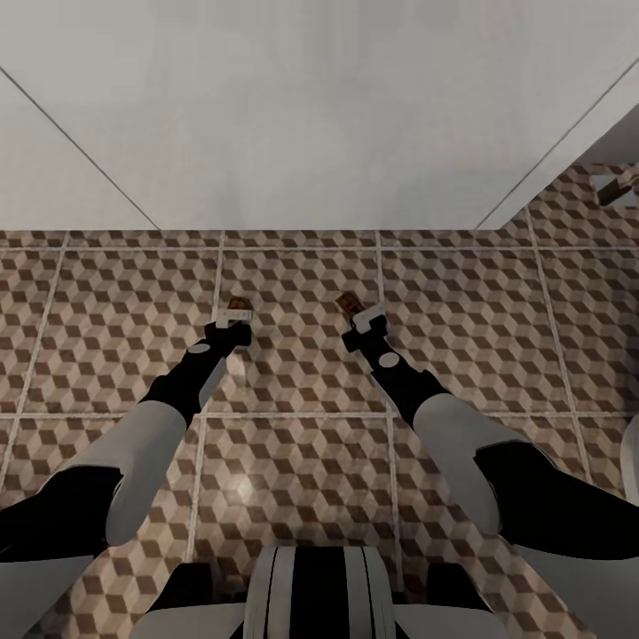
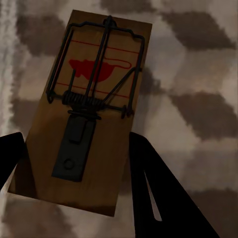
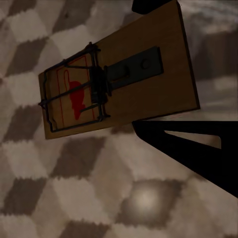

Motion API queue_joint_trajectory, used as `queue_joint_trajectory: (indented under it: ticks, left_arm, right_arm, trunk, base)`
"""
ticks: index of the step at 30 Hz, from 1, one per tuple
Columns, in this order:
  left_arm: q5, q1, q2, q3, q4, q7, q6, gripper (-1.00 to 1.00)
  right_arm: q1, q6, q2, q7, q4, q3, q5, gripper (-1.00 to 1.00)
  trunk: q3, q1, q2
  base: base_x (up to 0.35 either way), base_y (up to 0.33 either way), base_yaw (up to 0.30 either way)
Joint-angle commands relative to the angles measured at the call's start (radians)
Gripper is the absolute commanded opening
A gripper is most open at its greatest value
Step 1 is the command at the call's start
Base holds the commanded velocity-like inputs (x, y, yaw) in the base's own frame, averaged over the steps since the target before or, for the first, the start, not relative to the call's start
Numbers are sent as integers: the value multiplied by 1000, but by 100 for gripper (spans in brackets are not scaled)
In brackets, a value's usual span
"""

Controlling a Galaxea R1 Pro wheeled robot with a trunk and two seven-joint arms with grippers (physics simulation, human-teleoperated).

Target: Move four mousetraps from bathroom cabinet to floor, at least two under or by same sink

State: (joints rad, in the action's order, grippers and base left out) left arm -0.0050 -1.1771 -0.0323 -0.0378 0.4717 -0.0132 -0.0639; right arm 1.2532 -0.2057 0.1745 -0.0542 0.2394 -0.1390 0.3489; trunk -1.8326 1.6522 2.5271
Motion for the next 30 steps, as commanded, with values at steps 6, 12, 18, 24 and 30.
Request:
queue_joint_trajectory:
  ticks: [6,12,18,24,30]
  left_arm:
    - [-3,0,0,-1,0,-4,0,-100]
    - [-3,0,0,-1,-1,-4,0,-100]
    - [-3,0,0,-1,-2,-4,0,-100]
    - [-3,0,0,-1,-4,-4,0,-100]
    - [-3,0,0,-1,-6,-4,0,-100]
  right_arm:
    - [0,0,0,-3,0,-1,-2,-100]
    - [0,0,0,-3,0,-1,-1,-100]
    - [0,0,0,-3,0,-1,-2,-100]
    - [0,0,0,-3,0,-1,-2,-100]
    - [0,0,0,-3,0,0,-1,-100]
  trunk:
    - [0,0,0]
    - [0,0,0]
    - [0,0,0]
    - [0,0,0]
    - [0,0,0]
  base:
    - [88,54,0]
    - [150,105,0]
    - [72,35,0]
    - [23,3,0]
    - [133,0,0]
